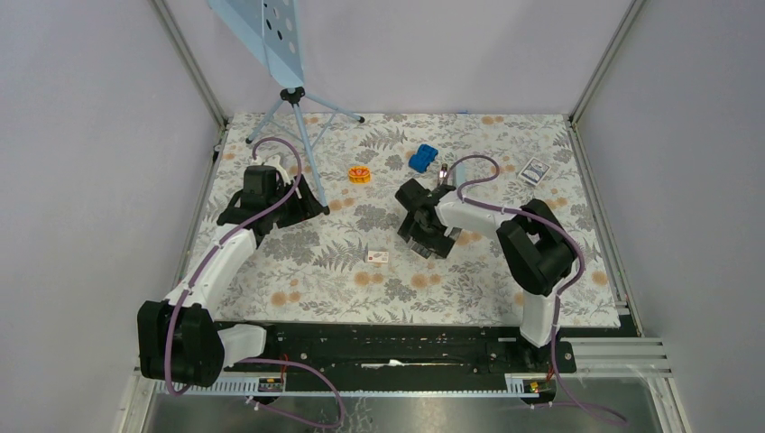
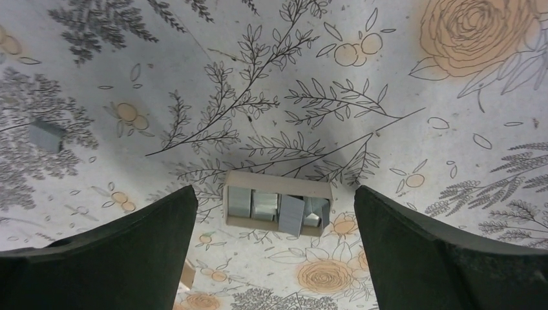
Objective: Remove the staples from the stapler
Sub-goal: Adjust the staple box at the center of the board.
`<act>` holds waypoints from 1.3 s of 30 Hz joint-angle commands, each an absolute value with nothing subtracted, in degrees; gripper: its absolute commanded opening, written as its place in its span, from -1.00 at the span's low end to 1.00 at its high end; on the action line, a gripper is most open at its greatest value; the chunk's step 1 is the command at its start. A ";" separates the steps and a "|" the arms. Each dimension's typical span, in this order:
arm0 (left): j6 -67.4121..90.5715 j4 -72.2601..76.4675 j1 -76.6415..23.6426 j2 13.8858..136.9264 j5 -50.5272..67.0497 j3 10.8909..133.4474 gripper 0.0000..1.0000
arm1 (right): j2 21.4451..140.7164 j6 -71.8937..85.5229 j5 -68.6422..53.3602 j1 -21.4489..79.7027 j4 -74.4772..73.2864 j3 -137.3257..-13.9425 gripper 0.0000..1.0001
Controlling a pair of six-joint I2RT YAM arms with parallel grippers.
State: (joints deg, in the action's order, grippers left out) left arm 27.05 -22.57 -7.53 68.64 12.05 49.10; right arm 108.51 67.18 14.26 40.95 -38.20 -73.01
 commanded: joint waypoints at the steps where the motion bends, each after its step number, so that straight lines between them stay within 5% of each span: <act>1: 27.33 -19.91 -7.03 66.81 13.01 48.67 0.35 | 110.89 67.31 14.01 42.20 -38.11 -74.44 0.93; 7: 27.32 -19.87 -6.89 66.97 13.06 48.69 0.35 | 110.89 65.43 15.71 42.75 -37.77 -73.57 0.79; 14: 27.38 -19.91 -6.77 67.22 13.54 48.69 0.35 | 110.92 58.55 15.86 42.80 -36.75 -73.31 0.30; 31: 27.33 -19.87 -6.68 66.97 13.44 48.51 0.35 | 111.84 18.69 11.01 42.97 -31.38 -74.31 0.26; 39: 27.33 -19.92 -6.68 67.24 13.54 48.52 0.35 | 110.47 13.16 10.02 42.85 -32.52 -77.37 0.42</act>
State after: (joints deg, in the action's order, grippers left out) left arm 27.07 -22.57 -7.05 68.60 12.69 49.10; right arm 110.76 17.98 10.98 42.33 -30.94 -74.41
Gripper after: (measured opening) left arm 0.675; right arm 0.692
